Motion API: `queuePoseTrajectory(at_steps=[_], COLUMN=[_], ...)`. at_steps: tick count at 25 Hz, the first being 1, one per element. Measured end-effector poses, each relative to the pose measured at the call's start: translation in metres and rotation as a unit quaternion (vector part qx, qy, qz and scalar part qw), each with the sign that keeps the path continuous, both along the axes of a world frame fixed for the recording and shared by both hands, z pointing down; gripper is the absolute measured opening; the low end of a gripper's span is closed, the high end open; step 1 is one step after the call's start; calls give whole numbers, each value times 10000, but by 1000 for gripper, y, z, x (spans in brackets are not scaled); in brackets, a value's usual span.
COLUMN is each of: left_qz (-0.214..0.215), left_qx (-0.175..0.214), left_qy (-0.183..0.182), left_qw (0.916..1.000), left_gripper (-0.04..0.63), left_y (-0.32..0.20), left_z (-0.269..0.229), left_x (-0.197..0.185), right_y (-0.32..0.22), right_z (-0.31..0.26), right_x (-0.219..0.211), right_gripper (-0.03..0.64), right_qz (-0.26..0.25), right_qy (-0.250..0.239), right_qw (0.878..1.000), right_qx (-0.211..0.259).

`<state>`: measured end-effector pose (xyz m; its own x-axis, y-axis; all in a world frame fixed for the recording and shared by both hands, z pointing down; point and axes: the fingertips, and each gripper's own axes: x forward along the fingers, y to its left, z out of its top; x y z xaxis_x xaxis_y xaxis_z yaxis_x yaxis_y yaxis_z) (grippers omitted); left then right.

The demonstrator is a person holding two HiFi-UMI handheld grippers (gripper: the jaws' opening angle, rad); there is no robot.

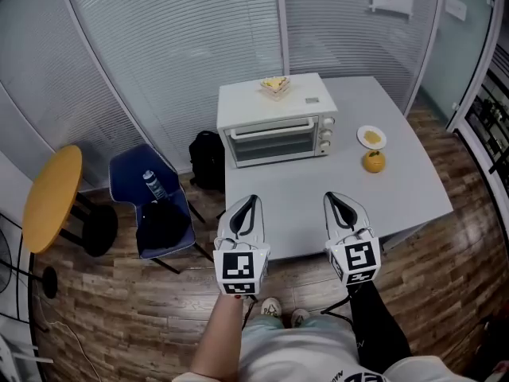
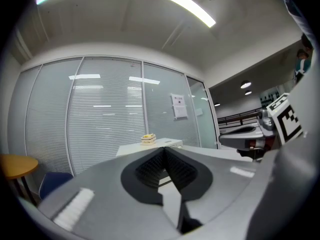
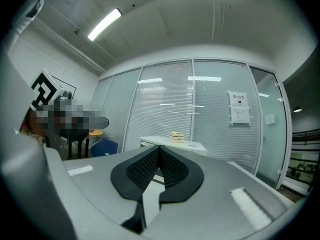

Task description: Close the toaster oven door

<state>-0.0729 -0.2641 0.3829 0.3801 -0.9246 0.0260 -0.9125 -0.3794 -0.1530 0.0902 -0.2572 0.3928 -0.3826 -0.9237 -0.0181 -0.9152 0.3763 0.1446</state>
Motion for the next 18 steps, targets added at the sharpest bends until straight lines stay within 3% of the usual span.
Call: queuePoseTrajectory(at_steps=[18], left_qz=[-54], left_qx=[121], left_qy=[-119], left_qw=[9998], left_gripper=[58], left_y=[35], left_z=[-5], left_x=[35], right_y=[30], right_z=[1], right_x=[24], right_gripper=[3], right_qz=[-198], right_qy=[-140], right_qw=[9997], right_qx=[76])
